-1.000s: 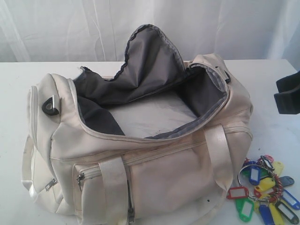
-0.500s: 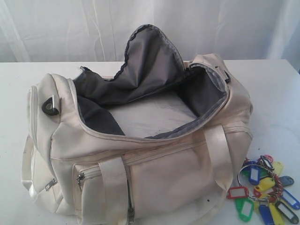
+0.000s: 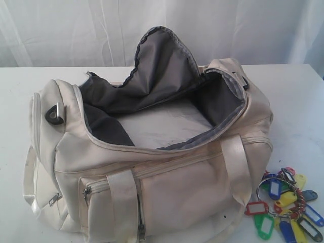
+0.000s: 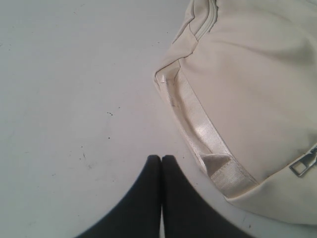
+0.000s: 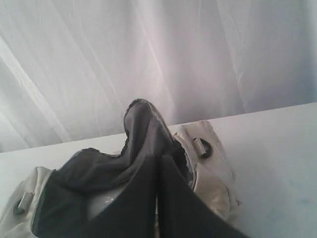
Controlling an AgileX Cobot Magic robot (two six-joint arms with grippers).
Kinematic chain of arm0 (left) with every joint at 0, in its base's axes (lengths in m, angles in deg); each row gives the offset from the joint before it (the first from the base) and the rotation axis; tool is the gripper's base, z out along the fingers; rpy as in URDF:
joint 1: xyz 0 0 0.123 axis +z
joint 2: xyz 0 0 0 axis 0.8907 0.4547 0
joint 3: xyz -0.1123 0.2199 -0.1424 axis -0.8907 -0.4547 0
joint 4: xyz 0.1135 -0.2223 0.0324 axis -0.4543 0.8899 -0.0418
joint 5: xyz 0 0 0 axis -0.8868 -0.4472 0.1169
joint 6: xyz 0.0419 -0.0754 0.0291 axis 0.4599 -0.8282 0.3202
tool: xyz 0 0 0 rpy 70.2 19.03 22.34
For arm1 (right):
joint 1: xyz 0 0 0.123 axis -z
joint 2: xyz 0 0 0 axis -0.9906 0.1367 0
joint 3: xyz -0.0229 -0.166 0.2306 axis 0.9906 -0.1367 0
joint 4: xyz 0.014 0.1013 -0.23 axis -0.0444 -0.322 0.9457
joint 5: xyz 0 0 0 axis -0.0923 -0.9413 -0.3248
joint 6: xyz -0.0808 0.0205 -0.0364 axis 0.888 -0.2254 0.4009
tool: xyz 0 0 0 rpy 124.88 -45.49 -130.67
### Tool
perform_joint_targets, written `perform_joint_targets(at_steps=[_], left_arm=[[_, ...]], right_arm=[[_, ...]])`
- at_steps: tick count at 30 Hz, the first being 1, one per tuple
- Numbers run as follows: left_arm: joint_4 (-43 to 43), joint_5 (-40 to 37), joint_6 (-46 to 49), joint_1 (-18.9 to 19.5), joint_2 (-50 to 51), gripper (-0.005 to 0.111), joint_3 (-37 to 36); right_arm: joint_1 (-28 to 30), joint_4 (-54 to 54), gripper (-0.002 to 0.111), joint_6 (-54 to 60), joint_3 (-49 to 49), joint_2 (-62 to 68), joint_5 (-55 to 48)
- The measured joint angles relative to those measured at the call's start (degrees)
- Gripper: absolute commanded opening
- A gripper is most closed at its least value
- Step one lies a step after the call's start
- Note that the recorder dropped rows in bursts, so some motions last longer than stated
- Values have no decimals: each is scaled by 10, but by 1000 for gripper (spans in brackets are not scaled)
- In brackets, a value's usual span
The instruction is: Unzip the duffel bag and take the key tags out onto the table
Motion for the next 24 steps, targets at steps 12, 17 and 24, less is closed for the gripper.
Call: perform_joint_targets(at_steps=[12, 17, 24], left_arm=[[0, 0, 0, 0, 0, 0, 0], [0, 0, 0, 0, 0, 0, 0], [0, 0, 0, 0, 0, 0, 0]], right_arm=[[0, 73, 0, 129, -226, -92, 260], [0, 140, 0, 125, -310, -135, 279], [0, 198, 0, 103, -425, -171, 270]])
